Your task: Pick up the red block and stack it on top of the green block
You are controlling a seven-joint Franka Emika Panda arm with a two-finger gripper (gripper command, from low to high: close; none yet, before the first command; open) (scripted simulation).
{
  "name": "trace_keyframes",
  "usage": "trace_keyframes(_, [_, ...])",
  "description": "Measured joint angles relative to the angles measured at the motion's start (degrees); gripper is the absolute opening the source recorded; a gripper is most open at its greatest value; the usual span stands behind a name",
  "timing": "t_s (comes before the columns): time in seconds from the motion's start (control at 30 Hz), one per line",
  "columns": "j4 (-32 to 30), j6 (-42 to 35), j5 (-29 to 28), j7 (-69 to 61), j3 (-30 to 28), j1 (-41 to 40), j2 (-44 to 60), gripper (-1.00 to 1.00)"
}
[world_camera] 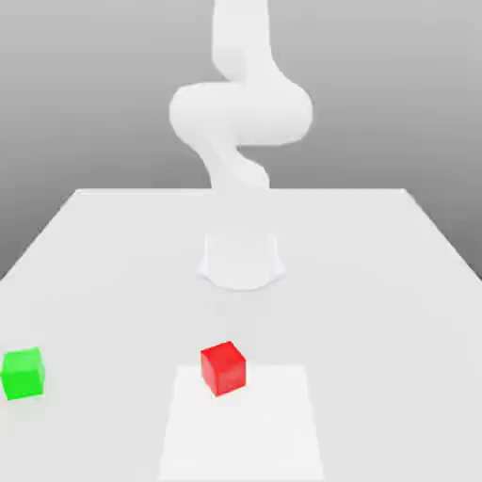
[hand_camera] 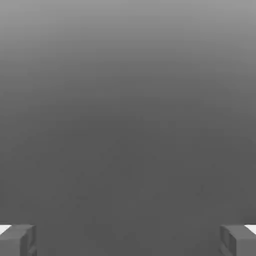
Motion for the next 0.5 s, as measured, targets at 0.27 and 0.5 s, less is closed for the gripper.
trace_keyframes(0.27, [-13.8,10.8,-2.9,-10.6,-3.9,2.0,14.0,0.0])
trace_keyframes(0.5, [-26.9,21.2,-3.5,-22.6,-8.0,3.5,27.6,0.0])
